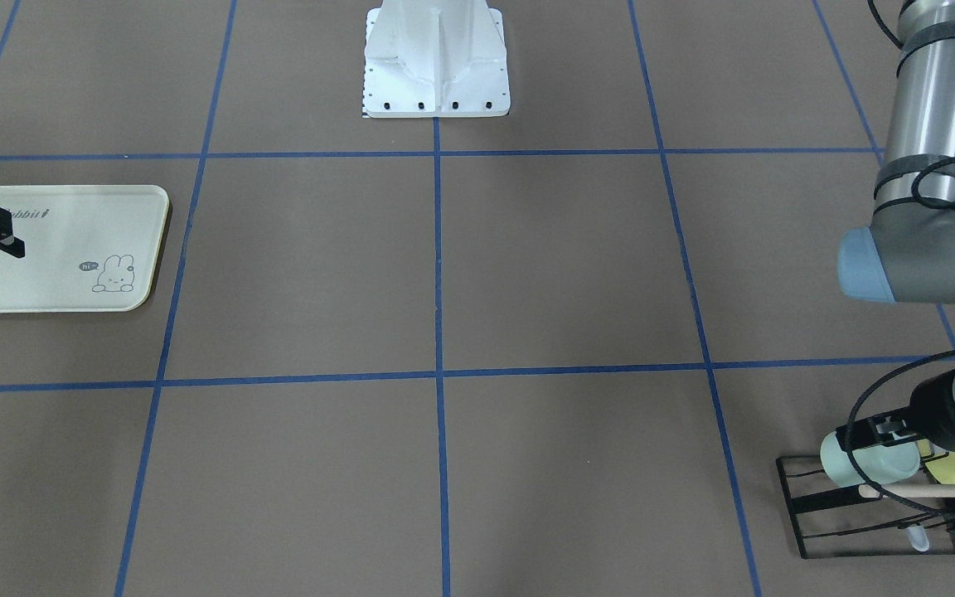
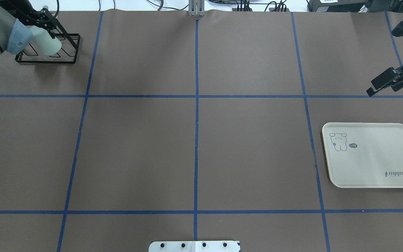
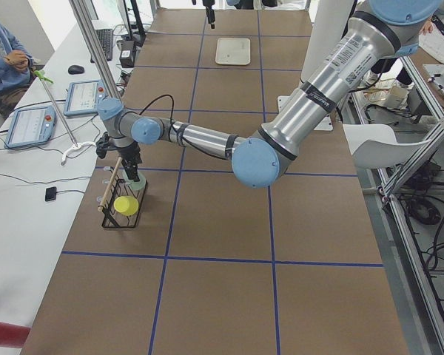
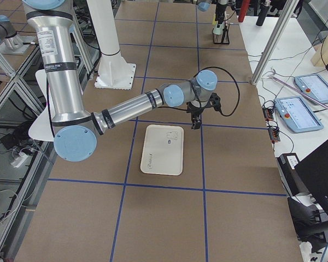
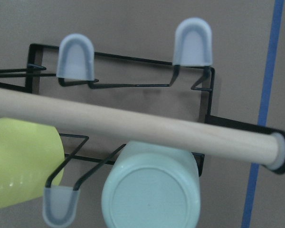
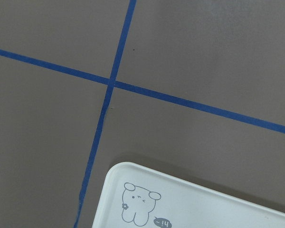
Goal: Left arm grabs green cup and hands to right arm on tray
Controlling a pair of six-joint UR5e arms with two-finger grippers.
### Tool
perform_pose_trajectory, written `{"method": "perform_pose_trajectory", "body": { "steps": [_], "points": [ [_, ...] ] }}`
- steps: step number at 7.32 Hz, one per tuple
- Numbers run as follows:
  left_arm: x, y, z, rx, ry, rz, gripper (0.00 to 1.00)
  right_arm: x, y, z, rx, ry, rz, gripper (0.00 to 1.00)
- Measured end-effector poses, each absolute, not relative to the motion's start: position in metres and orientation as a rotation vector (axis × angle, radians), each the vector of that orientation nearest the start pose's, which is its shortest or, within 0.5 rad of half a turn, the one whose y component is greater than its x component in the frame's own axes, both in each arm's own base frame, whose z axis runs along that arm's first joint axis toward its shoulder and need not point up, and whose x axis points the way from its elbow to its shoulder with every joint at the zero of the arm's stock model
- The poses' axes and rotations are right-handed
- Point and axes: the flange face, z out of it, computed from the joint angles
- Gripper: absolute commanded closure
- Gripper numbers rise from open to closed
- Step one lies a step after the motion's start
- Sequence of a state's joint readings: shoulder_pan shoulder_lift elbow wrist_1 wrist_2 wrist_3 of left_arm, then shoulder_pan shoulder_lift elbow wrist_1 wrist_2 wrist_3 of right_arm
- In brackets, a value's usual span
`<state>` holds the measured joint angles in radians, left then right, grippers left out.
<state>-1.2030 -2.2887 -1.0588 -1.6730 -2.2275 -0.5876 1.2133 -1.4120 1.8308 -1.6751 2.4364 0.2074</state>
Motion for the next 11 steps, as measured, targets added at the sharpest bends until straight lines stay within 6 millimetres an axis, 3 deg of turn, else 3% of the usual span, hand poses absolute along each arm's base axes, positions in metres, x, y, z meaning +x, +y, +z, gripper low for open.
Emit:
{"method": "perform_pose_trajectory", "body": {
  "steps": [2, 3, 4, 5, 7, 9, 11],
  "points": [
    [0.213, -0.762, 0.451, -0.013, 0.688, -0.113, 0.03, -0.136, -0.526, 0.453, 0.045, -0.905, -0.277, 0.00],
    [0.213, -0.763, 0.453, -0.013, 0.684, -0.114, 0.17, -0.137, -0.527, 0.453, 0.046, -0.903, -0.278, 0.00],
    [0.213, -0.763, 0.454, -0.014, 0.682, -0.116, 0.54, -0.138, -0.528, 0.452, 0.047, -0.900, -0.280, 0.00],
    [0.213, -0.764, 0.454, -0.013, 0.681, -0.116, 1.00, -0.140, -0.529, 0.451, 0.048, -0.898, -0.282, 0.00],
    [0.214, -0.766, 0.448, -0.008, 0.685, -0.118, 1.00, -0.144, -0.531, 0.453, 0.047, -0.884, -0.286, 0.00],
    [0.207, -0.769, 0.421, 0.031, 0.703, -0.120, 1.00, -0.146, -0.531, 0.454, 0.047, -0.874, -0.288, 0.00],
    [0.172, -0.757, 0.386, 0.089, 0.723, -0.137, 1.00, -0.150, -0.530, 0.456, 0.042, -0.872, -0.294, 0.00]
  ]
}}
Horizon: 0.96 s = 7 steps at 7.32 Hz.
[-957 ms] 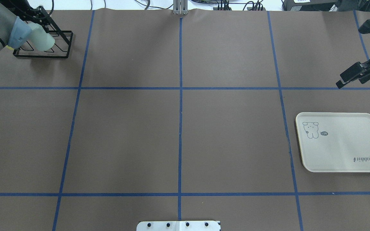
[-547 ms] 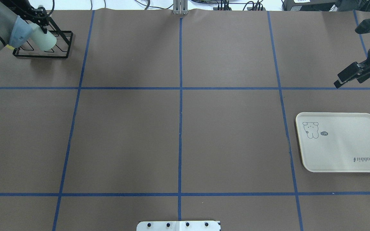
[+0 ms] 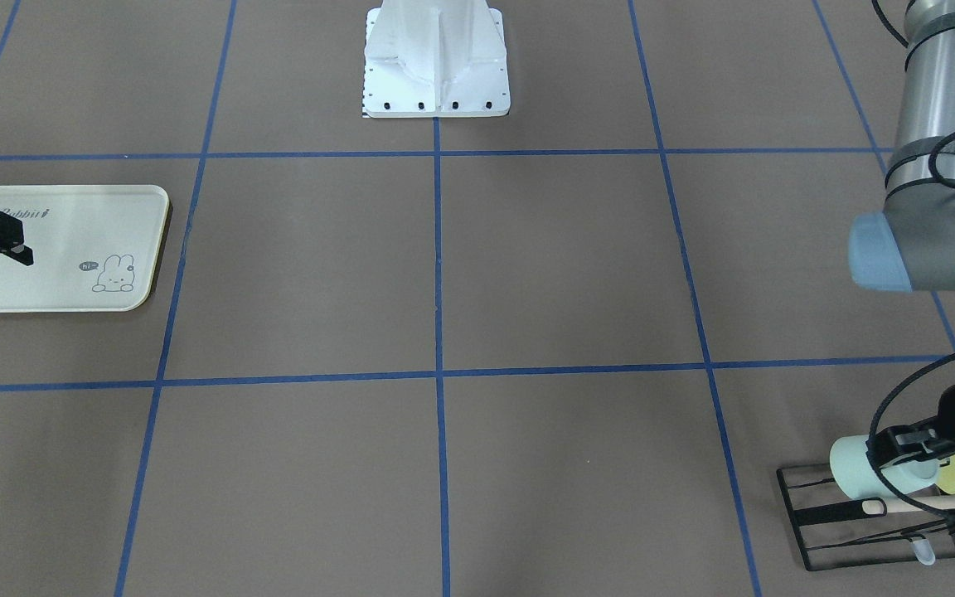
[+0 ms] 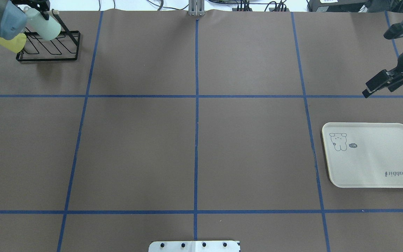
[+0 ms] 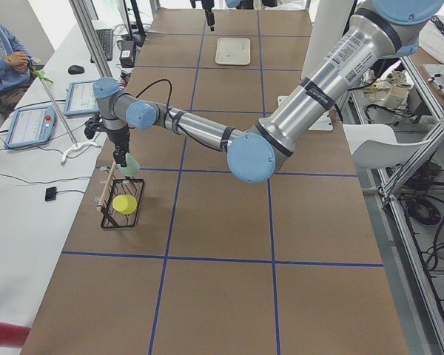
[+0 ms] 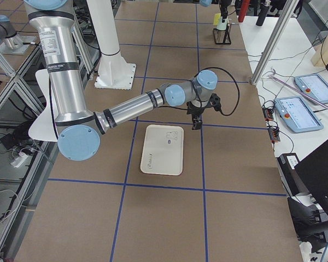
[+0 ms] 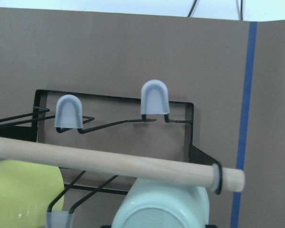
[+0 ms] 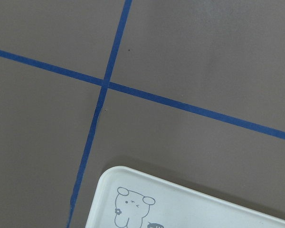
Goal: Left arm grabs green cup and hands to right arm on tray
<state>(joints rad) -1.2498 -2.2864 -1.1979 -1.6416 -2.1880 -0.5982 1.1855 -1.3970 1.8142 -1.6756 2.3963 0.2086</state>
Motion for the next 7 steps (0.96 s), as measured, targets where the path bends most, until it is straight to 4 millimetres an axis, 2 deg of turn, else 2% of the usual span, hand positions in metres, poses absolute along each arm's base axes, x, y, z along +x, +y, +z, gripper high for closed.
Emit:
{"method": "perform_pose_trajectory", "body": {
  "steps": [2, 3, 4, 5, 7],
  "points": [
    [0.135, -0.733, 0.337, 0.096, 0.719, -0.173, 1.00, -0.156, -0.535, 0.465, 0.063, -0.875, -0.310, 0.00],
    [0.127, -0.719, 0.305, 0.093, 0.725, -0.197, 1.00, -0.158, -0.539, 0.467, 0.081, -0.880, -0.308, 0.00],
    [0.127, -0.704, 0.273, 0.086, 0.763, -0.241, 1.00, -0.160, -0.542, 0.464, 0.101, -0.887, -0.287, 0.00],
    [0.141, -0.683, 0.239, 0.048, 0.845, -0.300, 1.00, -0.163, -0.544, 0.458, 0.133, -0.891, -0.263, 0.00],
    [0.200, -0.628, 0.173, -0.060, 1.043, -0.369, 1.00, -0.186, -0.541, 0.440, 0.198, -0.921, -0.199, 0.00]
  ]
}}
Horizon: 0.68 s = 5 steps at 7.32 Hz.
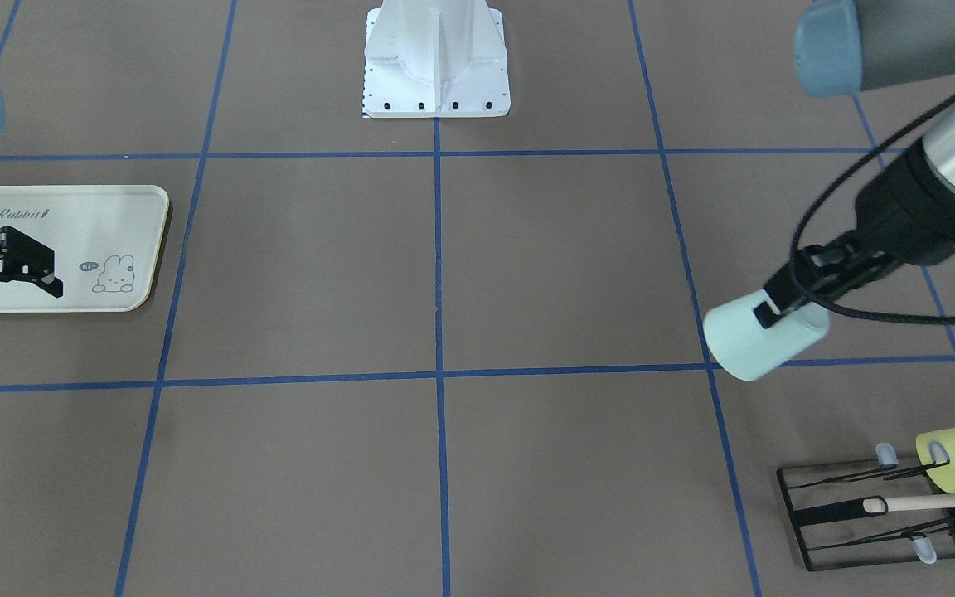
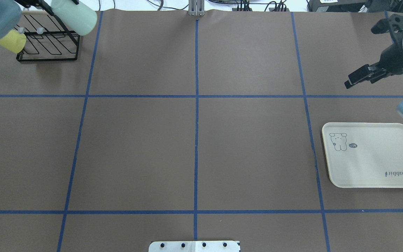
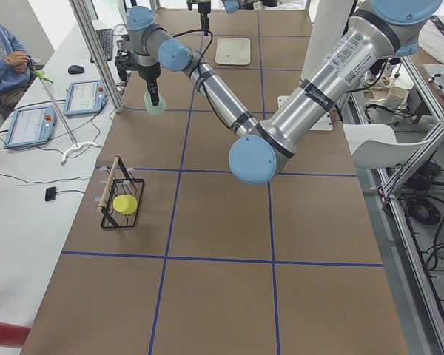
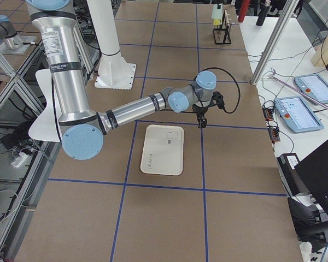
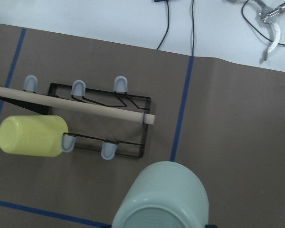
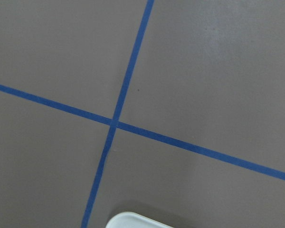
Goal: Left arm grabs green cup and hands to right arm on tray
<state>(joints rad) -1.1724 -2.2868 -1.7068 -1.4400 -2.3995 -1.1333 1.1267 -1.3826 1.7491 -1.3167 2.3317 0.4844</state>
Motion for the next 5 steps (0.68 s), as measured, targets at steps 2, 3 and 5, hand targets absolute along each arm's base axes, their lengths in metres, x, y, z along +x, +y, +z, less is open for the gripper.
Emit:
{"method": "perform_pose_trajectory", "body": {
  "steps": [2, 3, 5],
  "points": [
    [0.263, -0.582, 0.132, -0.105, 1.229, -0.357, 1.00, -0.214, -0.529, 0.414, 0.239, -1.032, -0.097, 0.00],
    [0.281, -0.565, 0.119, -0.118, 1.312, -0.347, 1.00, -0.228, -0.521, 0.397, 0.238, -1.107, -0.037, 0.00],
    [0.314, -0.527, 0.099, -0.196, 1.468, -0.344, 1.00, -0.248, -0.507, 0.358, 0.213, -1.274, 0.074, 0.00]
  ]
}}
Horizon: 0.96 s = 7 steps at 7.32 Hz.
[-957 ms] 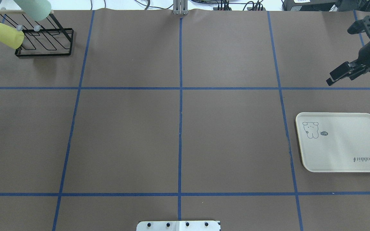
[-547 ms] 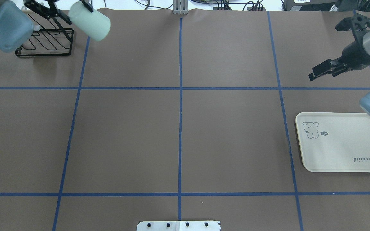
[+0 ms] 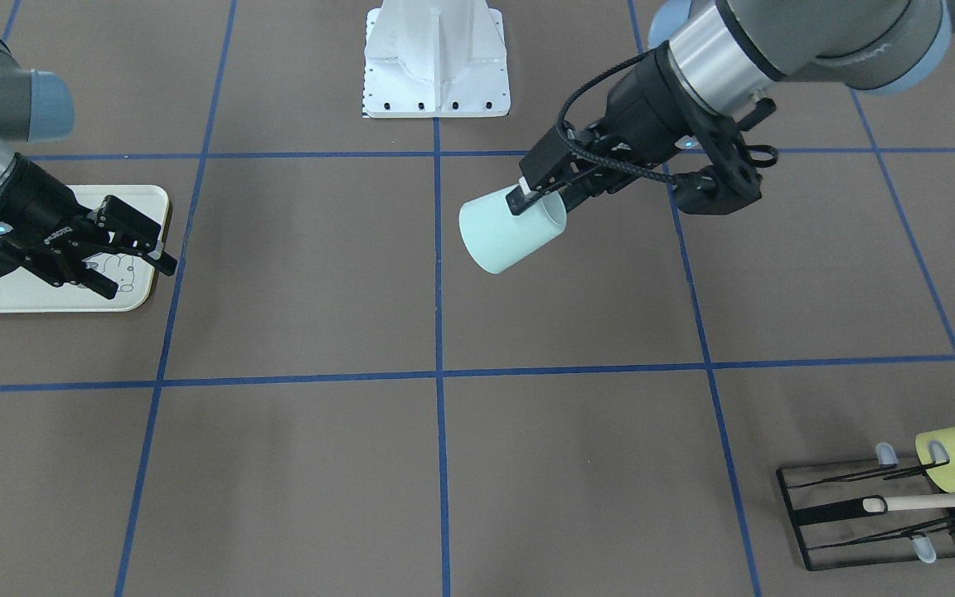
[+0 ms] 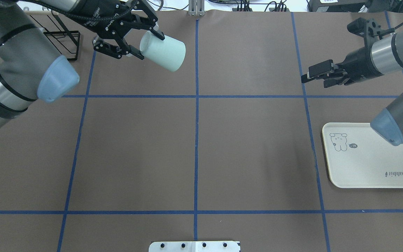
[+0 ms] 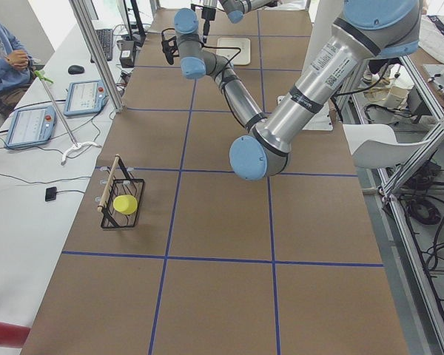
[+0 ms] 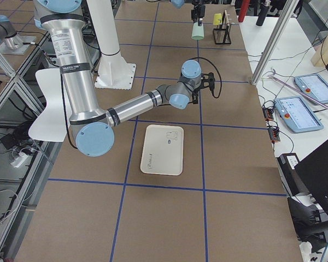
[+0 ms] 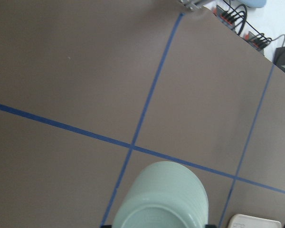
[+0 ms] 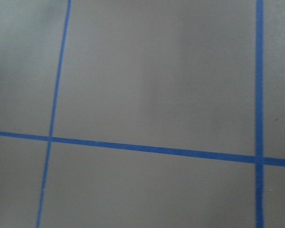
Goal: Left arm grabs green cup and hands to right arm on tray
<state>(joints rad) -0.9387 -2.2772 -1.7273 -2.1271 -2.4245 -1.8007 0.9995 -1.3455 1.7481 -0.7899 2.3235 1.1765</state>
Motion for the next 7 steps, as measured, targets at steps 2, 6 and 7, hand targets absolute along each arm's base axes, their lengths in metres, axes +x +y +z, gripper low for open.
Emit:
{"method": "perform_pose_trajectory", "body": {
  "steps": [2, 6, 7],
  "points": [
    [0.338, -0.488, 0.081, -0.279, 1.647, -0.396, 1.00, -0.252, -0.491, 0.331, 0.170, -1.439, 0.166, 0.00],
    [0.332, -0.445, 0.081, -0.418, 1.994, -0.467, 1.00, -0.251, -0.462, 0.288, 0.053, -1.720, 0.238, 0.01],
    [0.330, -0.439, 0.085, -0.444, 2.046, -0.467, 1.00, -0.254, -0.456, 0.272, 0.017, -1.786, 0.238, 0.01]
  ]
}}
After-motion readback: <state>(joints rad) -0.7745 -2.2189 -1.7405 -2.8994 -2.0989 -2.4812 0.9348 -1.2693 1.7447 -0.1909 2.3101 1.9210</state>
